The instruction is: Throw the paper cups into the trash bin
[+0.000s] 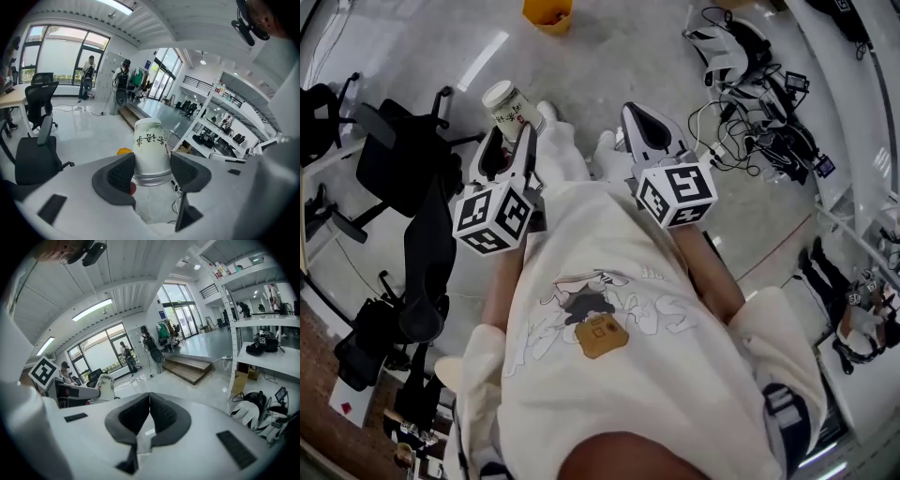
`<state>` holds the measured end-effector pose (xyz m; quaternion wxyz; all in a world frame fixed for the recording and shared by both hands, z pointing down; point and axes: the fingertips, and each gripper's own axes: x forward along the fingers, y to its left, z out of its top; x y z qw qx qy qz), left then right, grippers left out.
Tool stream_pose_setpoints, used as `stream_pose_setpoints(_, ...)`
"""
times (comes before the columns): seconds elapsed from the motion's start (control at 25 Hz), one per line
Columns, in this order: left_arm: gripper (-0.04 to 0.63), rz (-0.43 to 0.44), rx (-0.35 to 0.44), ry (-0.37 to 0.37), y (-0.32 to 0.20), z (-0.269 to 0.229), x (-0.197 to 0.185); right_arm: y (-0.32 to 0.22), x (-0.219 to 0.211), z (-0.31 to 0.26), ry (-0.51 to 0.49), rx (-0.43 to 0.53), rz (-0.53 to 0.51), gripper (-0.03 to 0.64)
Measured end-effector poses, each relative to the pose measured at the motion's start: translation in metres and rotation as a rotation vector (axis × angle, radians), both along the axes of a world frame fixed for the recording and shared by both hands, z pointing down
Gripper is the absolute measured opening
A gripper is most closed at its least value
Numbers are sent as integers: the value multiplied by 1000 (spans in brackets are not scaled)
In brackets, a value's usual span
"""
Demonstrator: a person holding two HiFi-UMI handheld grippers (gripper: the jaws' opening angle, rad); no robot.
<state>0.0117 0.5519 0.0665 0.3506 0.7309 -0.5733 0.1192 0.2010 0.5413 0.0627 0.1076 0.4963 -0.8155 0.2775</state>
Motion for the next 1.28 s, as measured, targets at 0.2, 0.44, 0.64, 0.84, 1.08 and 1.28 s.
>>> stream_pose_setpoints(0.2,252,5,13,24,-56,4,-32,-57,-26,10,-23,-24,-11,8)
stream_pose_setpoints(0.44,252,12,14,61,-139,1,-97,-142,-75,2,-10,-29,17,8)
stream_pose_setpoints(0.64,250,58,6,83,-200,5,-127,-192,-94,9,-38,-81,139,8)
stream_pose_setpoints(0.84,249,64,-28,103,-242,15,-135,-227,-110,12,-4,-100,121,8)
stream_pose_setpoints(1.08,245,44,-52,82,-293,24,-123,-293,-96,14,7,-65,114,8)
stream_pose_setpoints(1.28,241,29,-113,33,-341,43,-100,-356,-86,31,8,-85,17,8)
